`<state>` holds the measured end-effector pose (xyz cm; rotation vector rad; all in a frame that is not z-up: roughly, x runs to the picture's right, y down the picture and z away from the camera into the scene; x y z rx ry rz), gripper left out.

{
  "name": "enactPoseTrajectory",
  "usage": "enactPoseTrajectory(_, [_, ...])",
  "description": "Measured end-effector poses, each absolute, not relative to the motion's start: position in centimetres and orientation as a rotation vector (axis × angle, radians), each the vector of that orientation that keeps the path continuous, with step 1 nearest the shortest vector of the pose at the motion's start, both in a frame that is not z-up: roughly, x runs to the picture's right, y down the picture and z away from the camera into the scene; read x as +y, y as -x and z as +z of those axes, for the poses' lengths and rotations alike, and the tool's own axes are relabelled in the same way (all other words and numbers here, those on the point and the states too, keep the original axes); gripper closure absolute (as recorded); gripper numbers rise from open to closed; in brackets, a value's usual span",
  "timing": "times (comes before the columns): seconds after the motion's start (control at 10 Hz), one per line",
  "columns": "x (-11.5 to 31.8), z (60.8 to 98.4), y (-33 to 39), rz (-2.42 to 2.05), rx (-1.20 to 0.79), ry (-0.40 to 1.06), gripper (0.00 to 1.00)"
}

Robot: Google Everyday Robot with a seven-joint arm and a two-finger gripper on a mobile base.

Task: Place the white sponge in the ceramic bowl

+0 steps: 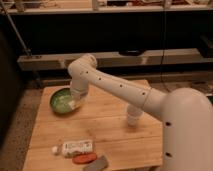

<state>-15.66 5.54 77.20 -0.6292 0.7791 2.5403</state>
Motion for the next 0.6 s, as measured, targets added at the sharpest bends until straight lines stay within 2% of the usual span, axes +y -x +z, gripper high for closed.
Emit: enactPoseTrajectory(0.6, [5.40,77.25,15.87,2.537,0.776,0.637,0.90])
